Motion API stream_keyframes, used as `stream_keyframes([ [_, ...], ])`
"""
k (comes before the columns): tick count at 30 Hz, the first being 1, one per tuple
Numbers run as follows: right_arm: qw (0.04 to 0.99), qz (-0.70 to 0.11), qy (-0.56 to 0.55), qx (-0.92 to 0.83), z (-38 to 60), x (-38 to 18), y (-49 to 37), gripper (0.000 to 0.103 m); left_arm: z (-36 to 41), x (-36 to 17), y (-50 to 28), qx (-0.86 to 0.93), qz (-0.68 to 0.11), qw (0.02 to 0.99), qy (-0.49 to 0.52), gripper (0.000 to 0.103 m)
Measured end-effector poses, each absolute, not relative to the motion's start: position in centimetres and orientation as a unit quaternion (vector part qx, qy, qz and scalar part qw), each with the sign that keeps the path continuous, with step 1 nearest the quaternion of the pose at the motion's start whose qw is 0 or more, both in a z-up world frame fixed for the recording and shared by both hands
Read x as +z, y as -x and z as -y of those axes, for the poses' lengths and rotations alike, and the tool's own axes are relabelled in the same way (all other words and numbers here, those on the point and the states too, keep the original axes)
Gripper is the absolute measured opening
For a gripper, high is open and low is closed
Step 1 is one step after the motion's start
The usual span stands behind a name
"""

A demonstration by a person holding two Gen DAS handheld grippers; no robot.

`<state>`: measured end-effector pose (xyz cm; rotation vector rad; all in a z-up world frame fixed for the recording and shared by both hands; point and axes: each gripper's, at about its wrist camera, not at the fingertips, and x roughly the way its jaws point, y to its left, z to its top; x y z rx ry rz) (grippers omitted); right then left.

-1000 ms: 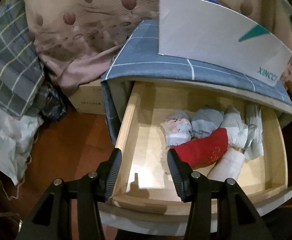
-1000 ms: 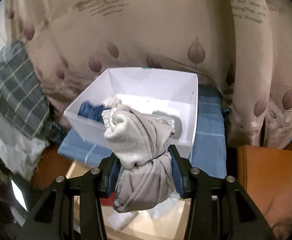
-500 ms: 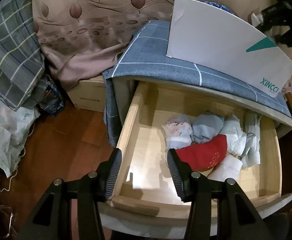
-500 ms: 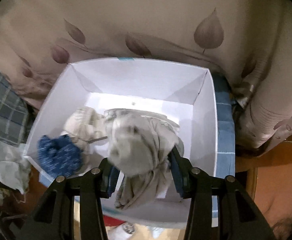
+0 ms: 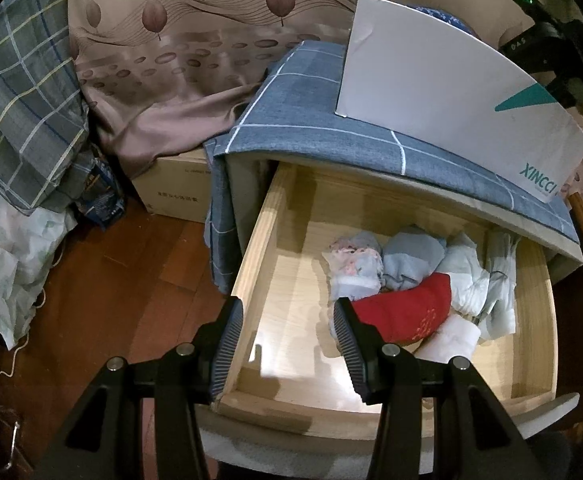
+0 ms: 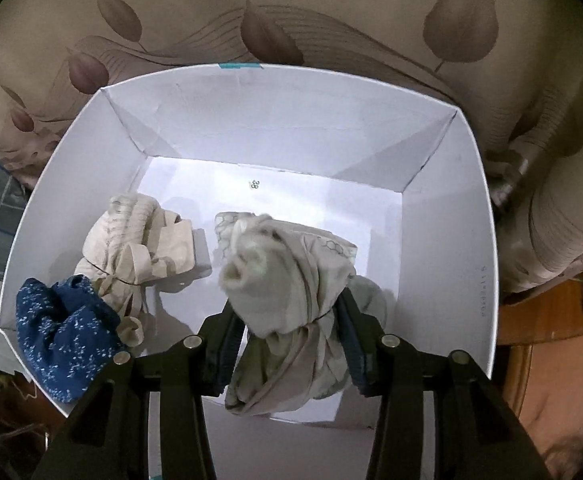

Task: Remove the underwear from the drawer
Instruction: 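Carry the beige knotted sock into the white box and open the right gripper, then return the right gripper to the drawer and grasp the white rolled sock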

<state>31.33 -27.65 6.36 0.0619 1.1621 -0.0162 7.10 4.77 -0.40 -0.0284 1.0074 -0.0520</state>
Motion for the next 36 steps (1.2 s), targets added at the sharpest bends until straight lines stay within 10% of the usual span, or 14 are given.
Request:
stream_keyframes([
  [7, 0.859, -0.511, -0.024, -0.005, 27.4, 8.9, -29.9, 0.067, -5.1, -0.5, -7.3, -0.018, -0.484, 0.875, 0.023, 0.048],
  [18, 0.850, -0.522, -0.026, 0.063, 27.0, 13.2, -18.6, 0.071, -5.1, -0.6, -7.3, -0.019, -0.492, 0.870, 0.029, 0.048],
  [36, 0.714, -0.693, -0.079, 0.061, 21.8, -8.9, -10.9, 0.071, -6.0, -0.7, -7.4, -0.015, -0.494, 0.869, 0.031, 0.048],
])
